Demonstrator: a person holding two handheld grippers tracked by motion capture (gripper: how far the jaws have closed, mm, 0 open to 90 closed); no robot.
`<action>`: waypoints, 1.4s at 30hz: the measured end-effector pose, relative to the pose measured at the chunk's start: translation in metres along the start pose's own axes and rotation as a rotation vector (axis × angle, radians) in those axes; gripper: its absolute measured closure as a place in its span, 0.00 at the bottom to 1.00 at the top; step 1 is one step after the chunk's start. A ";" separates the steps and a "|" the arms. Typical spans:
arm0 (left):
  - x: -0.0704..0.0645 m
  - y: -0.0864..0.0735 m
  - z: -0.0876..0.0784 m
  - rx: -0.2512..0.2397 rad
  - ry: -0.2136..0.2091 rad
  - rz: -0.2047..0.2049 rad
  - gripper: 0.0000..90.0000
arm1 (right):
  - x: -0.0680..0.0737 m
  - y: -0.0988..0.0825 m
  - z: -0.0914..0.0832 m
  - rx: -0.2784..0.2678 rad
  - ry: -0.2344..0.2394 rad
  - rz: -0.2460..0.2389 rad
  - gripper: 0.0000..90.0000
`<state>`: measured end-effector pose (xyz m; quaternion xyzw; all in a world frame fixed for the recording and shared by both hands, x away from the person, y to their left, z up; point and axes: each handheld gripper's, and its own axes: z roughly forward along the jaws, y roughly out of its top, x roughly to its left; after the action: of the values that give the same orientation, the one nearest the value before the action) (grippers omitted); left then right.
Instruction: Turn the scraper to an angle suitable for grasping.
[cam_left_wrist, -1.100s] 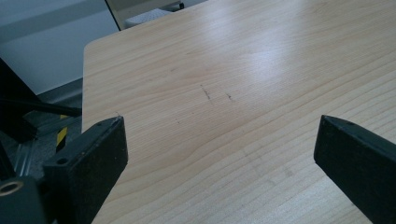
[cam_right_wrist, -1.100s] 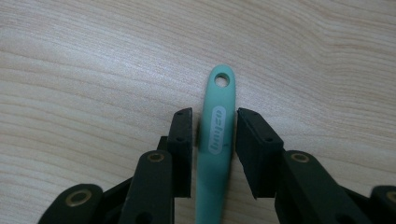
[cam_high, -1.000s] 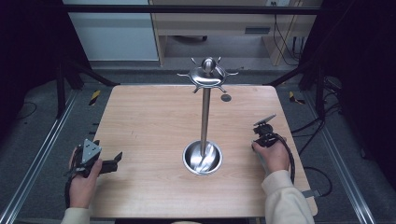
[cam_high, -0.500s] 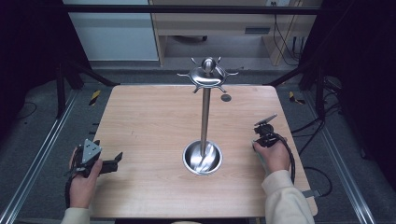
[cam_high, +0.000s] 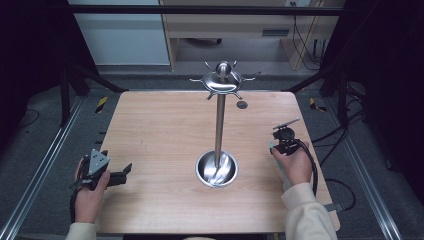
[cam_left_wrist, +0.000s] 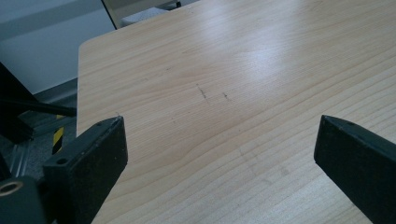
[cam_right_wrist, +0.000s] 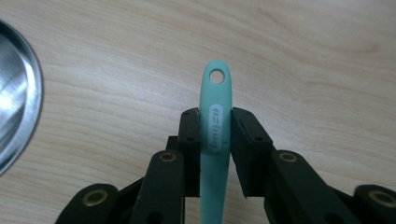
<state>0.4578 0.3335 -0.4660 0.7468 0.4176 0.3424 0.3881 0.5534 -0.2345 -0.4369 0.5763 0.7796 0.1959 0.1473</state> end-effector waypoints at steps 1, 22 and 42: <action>0.000 0.000 0.000 -0.001 0.001 -0.002 0.03 | 0.001 0.001 -0.003 -0.007 -0.001 -0.007 0.83; 0.001 -0.001 -0.013 -0.046 0.013 -0.026 0.03 | 0.009 0.047 -0.079 -0.210 0.027 -0.056 0.82; 0.000 0.002 -0.020 -0.065 0.015 -0.020 0.03 | 0.032 0.032 -0.133 -0.434 0.135 -0.120 0.82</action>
<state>0.4418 0.3383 -0.4547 0.7271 0.4165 0.3574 0.4124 0.5103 -0.2133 -0.3043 0.4694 0.7602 0.3877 0.2268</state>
